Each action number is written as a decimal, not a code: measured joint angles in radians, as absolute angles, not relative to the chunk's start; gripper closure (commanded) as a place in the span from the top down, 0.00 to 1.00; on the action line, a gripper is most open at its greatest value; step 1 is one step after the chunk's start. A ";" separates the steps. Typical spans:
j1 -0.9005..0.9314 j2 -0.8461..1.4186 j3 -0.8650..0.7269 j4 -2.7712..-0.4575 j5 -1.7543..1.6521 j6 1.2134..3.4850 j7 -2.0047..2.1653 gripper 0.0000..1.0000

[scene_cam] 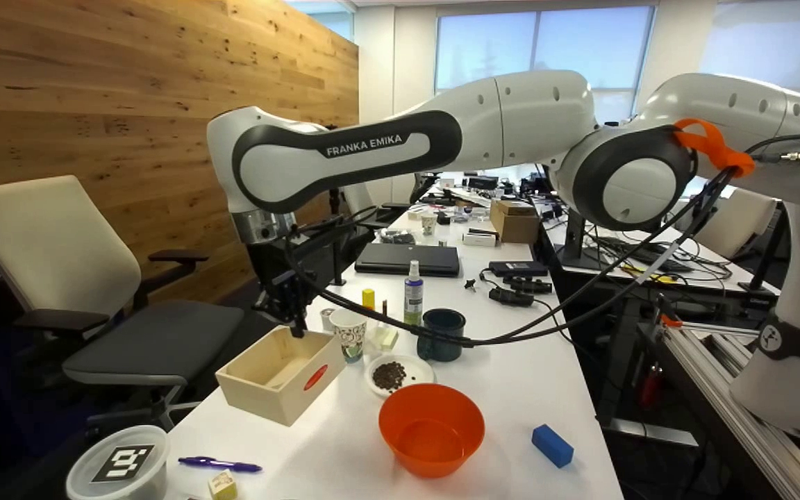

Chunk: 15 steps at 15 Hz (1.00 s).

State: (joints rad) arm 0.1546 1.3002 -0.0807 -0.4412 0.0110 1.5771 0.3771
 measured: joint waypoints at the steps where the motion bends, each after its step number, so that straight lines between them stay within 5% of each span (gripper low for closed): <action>1: 0.164 1.302 -0.080 -0.442 0.011 1.580 0.417 0.02; 15: 0.187 1.451 -0.083 -0.446 0.012 1.978 0.852 0.02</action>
